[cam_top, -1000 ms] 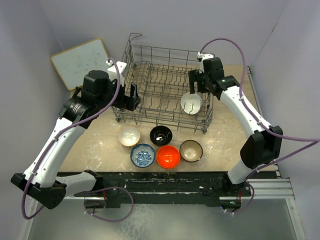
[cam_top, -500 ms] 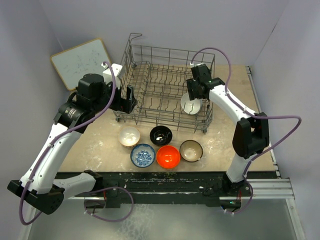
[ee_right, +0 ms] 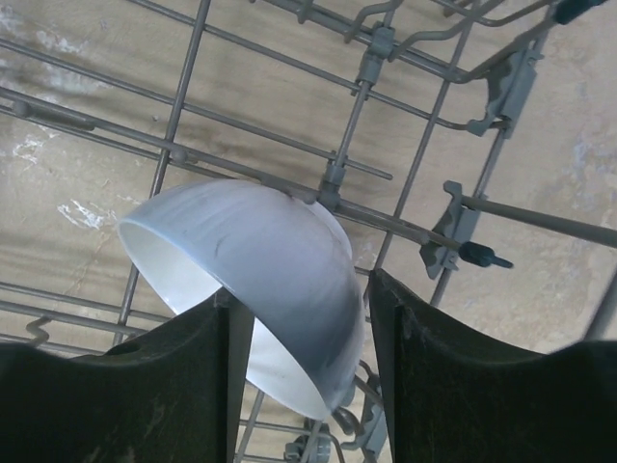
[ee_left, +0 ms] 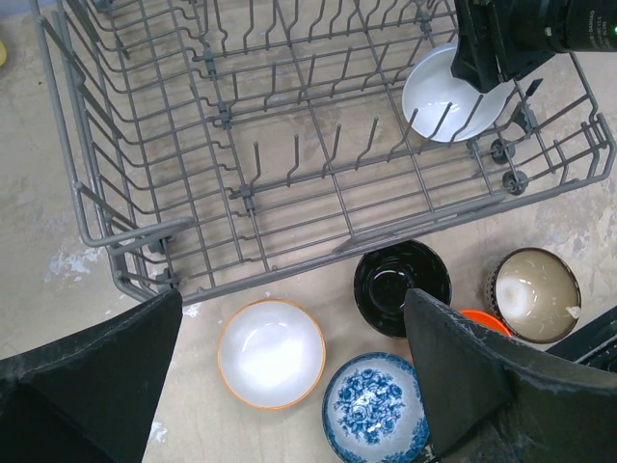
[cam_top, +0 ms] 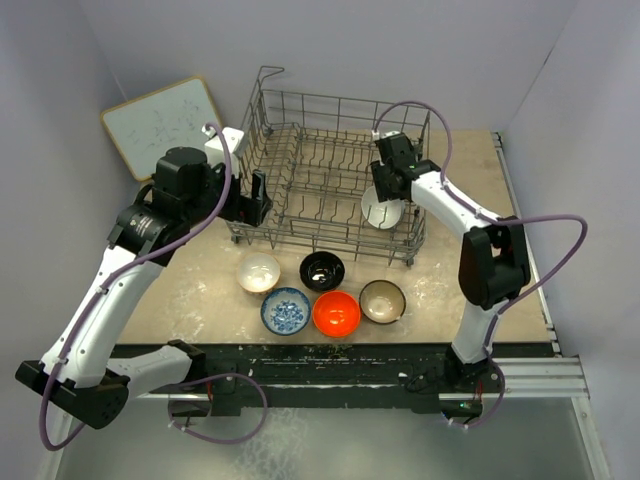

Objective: Load the bowls into the dish rack
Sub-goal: Pick up the bowl from the dish rack.

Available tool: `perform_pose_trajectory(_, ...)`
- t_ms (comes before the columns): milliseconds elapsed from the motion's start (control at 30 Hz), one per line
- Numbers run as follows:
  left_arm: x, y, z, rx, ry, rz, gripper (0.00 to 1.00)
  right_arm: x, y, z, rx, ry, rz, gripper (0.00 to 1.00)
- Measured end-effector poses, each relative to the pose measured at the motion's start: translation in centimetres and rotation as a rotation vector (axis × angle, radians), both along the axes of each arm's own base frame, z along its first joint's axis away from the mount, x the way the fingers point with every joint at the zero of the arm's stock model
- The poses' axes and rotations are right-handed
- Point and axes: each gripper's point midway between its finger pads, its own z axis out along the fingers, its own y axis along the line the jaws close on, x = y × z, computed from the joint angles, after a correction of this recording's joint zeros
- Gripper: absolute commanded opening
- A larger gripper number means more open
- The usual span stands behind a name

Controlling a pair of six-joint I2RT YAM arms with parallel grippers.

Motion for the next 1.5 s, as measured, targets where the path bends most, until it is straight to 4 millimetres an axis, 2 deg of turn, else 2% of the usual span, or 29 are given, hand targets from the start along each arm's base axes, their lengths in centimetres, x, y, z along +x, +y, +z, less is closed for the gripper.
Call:
perform_pose_trajectory(133, 0.0, 0.2, -0.4, 0.006, 0.008, 0.006, 0.99, 0.1, 0.0, -1.0, -0.022, 0.011, 0.014, 0.19)
perform_pose_trajectory(200, 0.0, 0.2, -0.7, 0.01, 0.014, 0.007, 0.99, -0.2, -0.4, -1.3, -0.059, 0.026, 0.022, 0.12)
perform_pose_trajectory(267, 0.0, 0.3, -0.7, 0.011, 0.016, 0.009, 0.99, -0.5, -1.1, -1.4, -0.1, 0.036, 0.017, 0.0)
perform_pose_trajectory(400, 0.0, 0.4, -0.6, 0.009, 0.011, 0.013, 0.99, -0.8, -2.2, -1.4, -0.132, 0.042, -0.03, 0.0)
perform_pose_trajectory(833, 0.1, 0.4, -0.6, 0.007, 0.009, 0.014, 0.99, -1.3, -2.1, -0.1, -0.096, 0.005, -0.045, 0.0)
perform_pose_trajectory(900, 0.1, 0.4, -0.7, 0.008, 0.009, 0.013, 0.99, -1.4, -2.2, 1.2, -0.071, -0.026, -0.046, 0.0)
perform_pose_trajectory(967, 0.1, 0.4, -1.0, 0.01, 0.016, 0.012, 0.99, -1.4, -2.1, 3.7, -0.026, -0.085, -0.04, 0.0)
perform_pose_trajectory(1167, 0.1, 0.3, -1.0, 0.007, 0.017, 0.007, 0.99, -0.5, 1.1, 15.0, 0.201, -0.421, 0.036, 0.0)
perform_pose_trajectory(1233, 0.0, 0.2, -1.0, 0.006, 0.018, 0.005, 0.99, -0.5, 1.7, 17.3, 0.239, -0.486, 0.052, 0.0)
perform_pose_trajectory(1333, 0.0, 0.2, -1.0, 0.005, 0.019, 0.002, 0.99, -0.1, 2.0, 18.7, 0.258, -0.523, 0.055, 0.0)
perform_pose_trajectory(1500, -0.1, 0.0, -1.0, -0.002, 0.02, -0.009, 0.99, 0.4, 1.8, 18.3, 0.251, -0.501, 0.024, 0.0)
